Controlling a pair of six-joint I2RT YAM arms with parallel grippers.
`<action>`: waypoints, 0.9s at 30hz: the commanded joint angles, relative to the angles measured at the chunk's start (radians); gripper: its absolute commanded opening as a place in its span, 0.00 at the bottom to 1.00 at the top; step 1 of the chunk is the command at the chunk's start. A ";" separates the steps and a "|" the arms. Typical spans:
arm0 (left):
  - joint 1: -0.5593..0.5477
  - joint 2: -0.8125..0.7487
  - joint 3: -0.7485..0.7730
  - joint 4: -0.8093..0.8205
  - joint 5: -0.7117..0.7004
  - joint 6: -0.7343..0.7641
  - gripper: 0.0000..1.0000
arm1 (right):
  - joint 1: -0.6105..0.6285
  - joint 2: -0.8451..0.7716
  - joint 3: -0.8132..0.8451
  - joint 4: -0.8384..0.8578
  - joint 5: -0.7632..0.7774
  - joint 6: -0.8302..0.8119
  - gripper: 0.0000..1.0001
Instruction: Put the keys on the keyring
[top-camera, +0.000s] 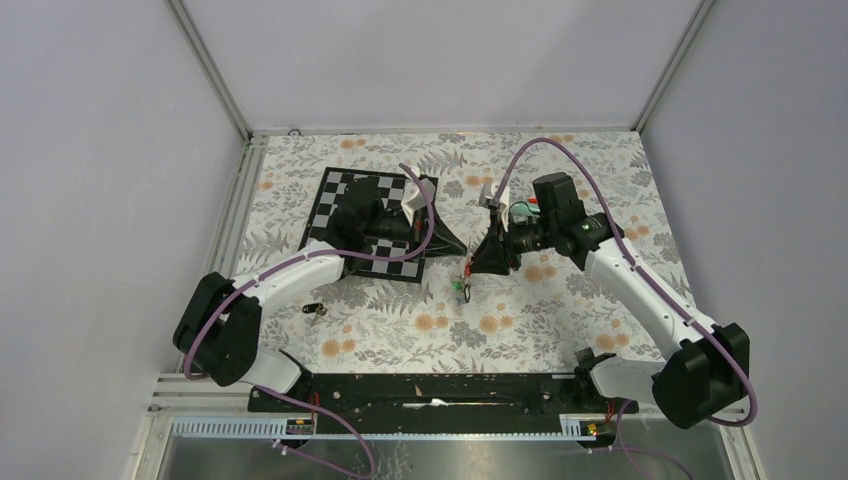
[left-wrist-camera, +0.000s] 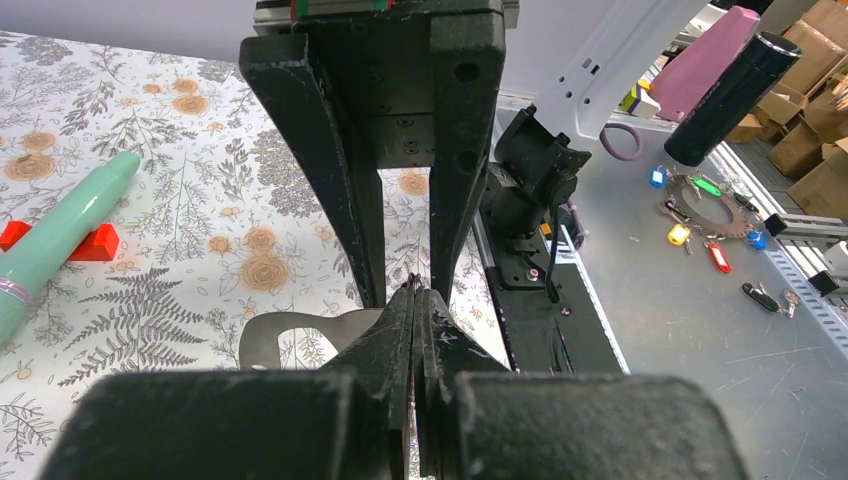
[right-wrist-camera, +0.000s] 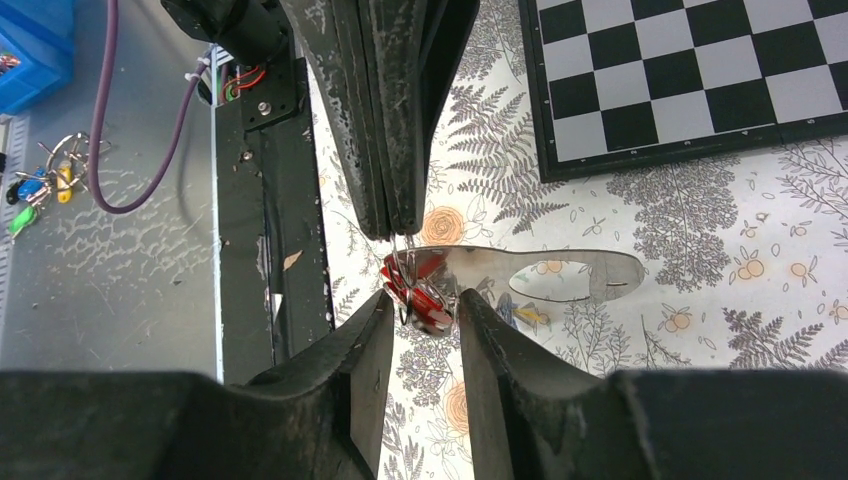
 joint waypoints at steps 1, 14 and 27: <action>0.007 -0.048 -0.008 0.096 0.041 -0.002 0.00 | -0.007 -0.049 0.046 -0.039 0.040 -0.053 0.38; 0.008 -0.050 -0.008 0.094 0.049 0.005 0.00 | -0.012 -0.050 0.082 -0.082 0.001 -0.076 0.24; 0.008 -0.040 -0.015 0.163 0.061 -0.043 0.00 | -0.013 -0.017 0.018 0.014 -0.056 -0.010 0.07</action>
